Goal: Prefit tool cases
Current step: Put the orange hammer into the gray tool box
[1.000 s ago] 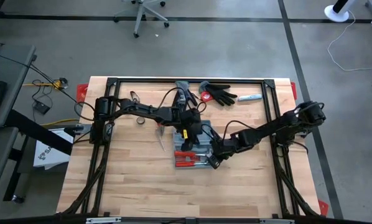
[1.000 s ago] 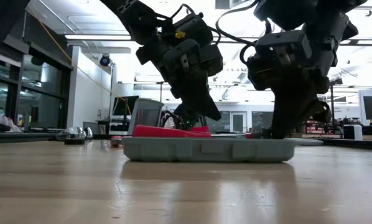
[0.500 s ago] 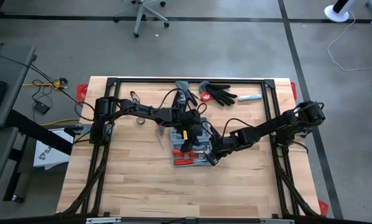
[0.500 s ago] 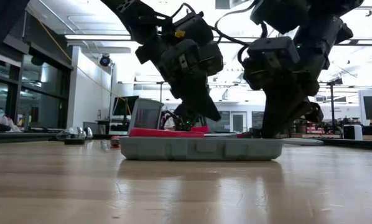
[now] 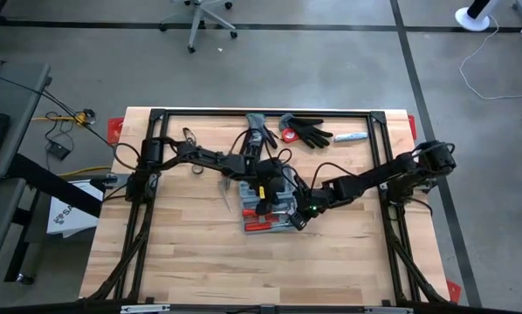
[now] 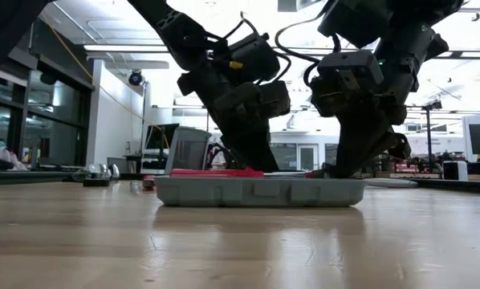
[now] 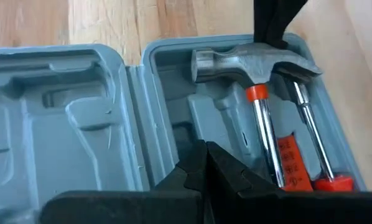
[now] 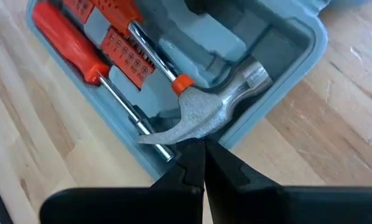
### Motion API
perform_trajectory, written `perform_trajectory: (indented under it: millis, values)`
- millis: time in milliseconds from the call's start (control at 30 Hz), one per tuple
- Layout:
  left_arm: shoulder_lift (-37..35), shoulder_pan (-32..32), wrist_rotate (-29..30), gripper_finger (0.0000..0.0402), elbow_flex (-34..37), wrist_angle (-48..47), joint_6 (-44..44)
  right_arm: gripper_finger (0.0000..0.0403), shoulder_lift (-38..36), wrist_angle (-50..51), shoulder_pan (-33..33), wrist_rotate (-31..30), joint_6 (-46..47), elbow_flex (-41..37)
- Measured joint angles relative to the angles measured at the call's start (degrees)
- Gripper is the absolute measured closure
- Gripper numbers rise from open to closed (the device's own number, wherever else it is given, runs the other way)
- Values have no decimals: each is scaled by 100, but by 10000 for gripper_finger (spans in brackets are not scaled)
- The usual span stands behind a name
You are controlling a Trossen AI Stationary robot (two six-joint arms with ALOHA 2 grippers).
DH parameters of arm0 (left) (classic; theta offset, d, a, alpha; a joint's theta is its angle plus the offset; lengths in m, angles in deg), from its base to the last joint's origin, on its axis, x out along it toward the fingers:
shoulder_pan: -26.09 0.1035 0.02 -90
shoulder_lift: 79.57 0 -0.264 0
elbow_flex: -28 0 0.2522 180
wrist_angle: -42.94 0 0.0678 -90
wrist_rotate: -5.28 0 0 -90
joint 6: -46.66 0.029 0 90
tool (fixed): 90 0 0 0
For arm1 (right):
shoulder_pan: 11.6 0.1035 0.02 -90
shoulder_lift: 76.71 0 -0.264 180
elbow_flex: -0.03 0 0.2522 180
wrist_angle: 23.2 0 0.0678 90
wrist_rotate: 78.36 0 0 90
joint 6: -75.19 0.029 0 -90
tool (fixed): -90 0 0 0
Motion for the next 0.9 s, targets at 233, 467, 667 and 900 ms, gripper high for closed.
perform_trajectory:
  millis: [233,467,667,900]
  values:
    - [52,0,-117,402,-4,-14,-107,403,2,35,-369,6,-284,-2]
    - [61,2,-139,402,0,-47,-102,403,2,37,-439,134,-376,-2]
    - [23,72,-192,402,9,-71,-97,403,-48,19,-260,-196,-202,-2]
    - [-278,190,-71,402,35,-200,-90,403,-125,-34,-299,-389,-200,-2]
